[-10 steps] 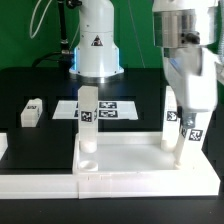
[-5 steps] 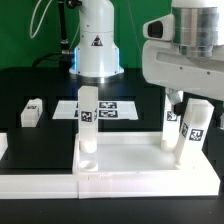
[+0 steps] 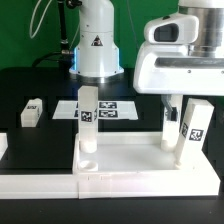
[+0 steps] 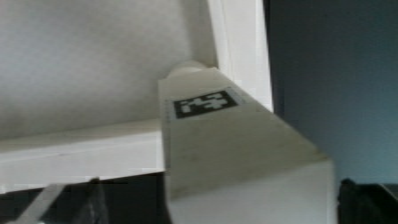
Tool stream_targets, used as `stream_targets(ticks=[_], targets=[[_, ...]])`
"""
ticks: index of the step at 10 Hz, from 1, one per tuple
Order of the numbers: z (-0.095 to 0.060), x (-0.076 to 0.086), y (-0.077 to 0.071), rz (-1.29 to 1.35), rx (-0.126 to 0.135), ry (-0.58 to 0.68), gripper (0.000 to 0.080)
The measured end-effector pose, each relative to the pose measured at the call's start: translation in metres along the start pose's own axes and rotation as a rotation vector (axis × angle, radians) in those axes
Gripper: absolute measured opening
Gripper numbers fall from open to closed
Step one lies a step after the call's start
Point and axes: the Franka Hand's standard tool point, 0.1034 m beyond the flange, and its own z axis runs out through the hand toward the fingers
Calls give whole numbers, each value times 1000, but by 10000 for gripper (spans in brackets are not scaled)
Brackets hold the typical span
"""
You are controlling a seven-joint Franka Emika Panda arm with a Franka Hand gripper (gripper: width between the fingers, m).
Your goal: Assemble desk
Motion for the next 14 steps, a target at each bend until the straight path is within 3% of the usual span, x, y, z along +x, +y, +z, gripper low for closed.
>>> stream_targets(ticks=[2, 4, 5, 6, 10, 12, 14], targets=[[0, 0, 0, 46, 0, 1, 649], [0, 1, 1, 50, 0, 2, 387], [0, 1, 2, 151, -2, 1, 387], [0, 1, 4, 237, -3, 2, 295], [1, 5, 15, 644, 9, 39, 295], [2, 1, 20, 972, 49, 56, 295], [2, -4, 14, 1277, 95, 20, 295]])
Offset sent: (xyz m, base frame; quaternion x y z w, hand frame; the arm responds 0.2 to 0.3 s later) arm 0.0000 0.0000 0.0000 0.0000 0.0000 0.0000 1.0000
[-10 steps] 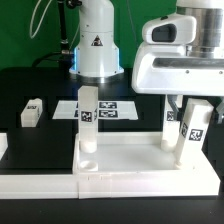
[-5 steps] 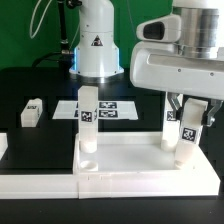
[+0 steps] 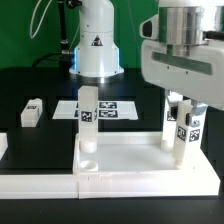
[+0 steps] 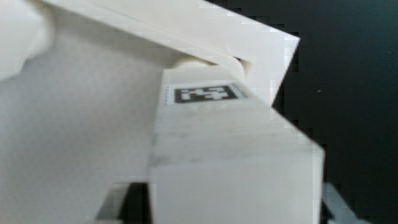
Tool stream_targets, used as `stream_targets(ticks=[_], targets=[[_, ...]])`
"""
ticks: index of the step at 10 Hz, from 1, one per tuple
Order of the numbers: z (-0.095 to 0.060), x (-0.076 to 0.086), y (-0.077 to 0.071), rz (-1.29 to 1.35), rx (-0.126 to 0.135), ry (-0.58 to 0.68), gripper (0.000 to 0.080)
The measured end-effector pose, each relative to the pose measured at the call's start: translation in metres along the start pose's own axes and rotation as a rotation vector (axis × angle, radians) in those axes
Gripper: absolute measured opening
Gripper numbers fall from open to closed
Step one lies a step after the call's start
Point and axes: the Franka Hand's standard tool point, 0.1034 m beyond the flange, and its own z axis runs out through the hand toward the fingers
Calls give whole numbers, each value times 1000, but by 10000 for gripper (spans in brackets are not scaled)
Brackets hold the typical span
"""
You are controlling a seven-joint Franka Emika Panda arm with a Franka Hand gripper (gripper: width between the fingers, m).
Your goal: Assemble desk
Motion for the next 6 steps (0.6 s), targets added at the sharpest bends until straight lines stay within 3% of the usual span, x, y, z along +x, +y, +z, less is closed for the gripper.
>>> stream_targets(ticks=[2, 4, 5, 6], targets=[[0, -1, 4, 156, 28, -20, 295], [1, -1, 5, 115, 27, -18, 304], [2, -1, 5, 70, 23, -14, 474], [3, -5, 3, -186, 7, -10, 609]])
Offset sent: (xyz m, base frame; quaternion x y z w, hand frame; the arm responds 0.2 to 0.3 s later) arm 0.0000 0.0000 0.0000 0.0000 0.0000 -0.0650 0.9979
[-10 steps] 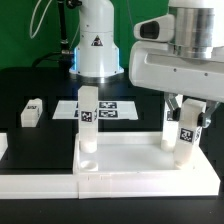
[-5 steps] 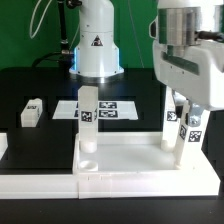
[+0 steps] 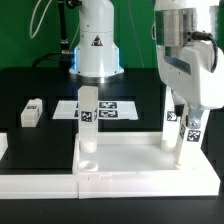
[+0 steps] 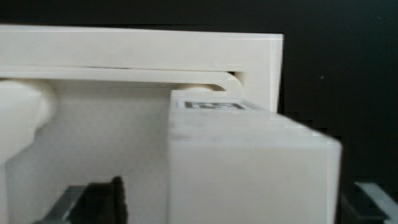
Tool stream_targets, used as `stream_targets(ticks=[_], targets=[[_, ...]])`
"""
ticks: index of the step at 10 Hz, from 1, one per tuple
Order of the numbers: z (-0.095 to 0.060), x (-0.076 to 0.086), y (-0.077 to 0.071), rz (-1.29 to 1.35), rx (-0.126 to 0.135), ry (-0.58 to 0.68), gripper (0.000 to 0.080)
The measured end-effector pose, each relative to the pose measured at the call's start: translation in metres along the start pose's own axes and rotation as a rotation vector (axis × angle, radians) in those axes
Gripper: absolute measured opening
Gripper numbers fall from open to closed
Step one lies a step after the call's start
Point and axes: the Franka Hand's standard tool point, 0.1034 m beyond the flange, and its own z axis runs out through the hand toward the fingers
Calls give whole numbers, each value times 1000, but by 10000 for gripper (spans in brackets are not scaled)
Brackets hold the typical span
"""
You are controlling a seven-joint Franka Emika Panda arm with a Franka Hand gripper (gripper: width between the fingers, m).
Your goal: Assemble desk
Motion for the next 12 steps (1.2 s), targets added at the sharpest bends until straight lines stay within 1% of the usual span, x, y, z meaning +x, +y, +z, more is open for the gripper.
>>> stream_targets(ticks=[1, 2, 5, 6, 7, 8, 9, 10, 11, 12], targets=[[2, -5, -1, -167, -9, -12, 609], [2, -8, -1, -233, -8, -15, 637], [2, -5, -1, -413, -6, -12, 647], [2, -4, 0, -562, -23, -7, 649], [1, -5, 2, -796, -64, -9, 649], [1, -2, 1, -919, -60, -14, 649], [1, -1, 1, -896, -60, -11, 649], [1, -1, 1, -881, -61, -11, 520], [1, -1, 1, -877, -61, -11, 520], [1, -1, 1, -836, -61, -10, 384]])
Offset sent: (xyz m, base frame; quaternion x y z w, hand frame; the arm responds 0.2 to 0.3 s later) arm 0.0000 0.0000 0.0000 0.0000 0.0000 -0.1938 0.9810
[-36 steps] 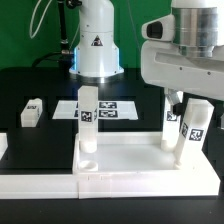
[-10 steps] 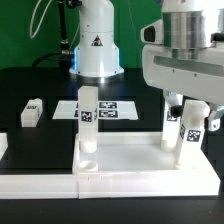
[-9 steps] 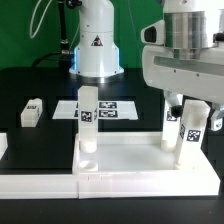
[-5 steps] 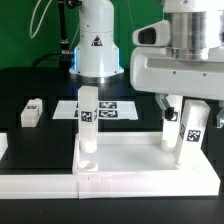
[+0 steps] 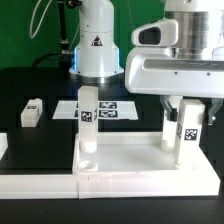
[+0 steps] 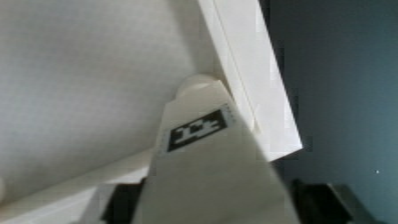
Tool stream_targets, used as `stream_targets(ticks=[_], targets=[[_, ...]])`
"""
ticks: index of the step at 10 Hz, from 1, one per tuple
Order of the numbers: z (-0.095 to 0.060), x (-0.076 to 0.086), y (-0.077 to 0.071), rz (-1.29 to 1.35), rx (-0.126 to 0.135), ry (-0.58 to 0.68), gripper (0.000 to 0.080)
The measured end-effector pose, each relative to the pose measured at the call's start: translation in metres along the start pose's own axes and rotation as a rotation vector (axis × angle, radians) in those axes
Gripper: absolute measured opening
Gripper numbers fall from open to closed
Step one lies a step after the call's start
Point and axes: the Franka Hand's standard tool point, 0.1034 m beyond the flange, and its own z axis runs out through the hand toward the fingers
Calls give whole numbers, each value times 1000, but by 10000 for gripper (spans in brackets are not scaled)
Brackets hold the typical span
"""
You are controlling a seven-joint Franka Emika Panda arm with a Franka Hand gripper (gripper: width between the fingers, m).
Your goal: Assemble desk
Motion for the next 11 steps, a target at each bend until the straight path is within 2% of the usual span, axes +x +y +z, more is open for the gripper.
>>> stream_targets(ticks=[1, 5, 6, 9, 11], targets=[[0, 0, 0, 62, 0, 0, 287], [1, 1, 1, 404, 3, 5, 288], [1, 1, 2, 626, 19, 7, 288], [2, 2, 10, 1166, 104, -26, 288], [3, 1, 11, 1264, 114, -26, 295]])
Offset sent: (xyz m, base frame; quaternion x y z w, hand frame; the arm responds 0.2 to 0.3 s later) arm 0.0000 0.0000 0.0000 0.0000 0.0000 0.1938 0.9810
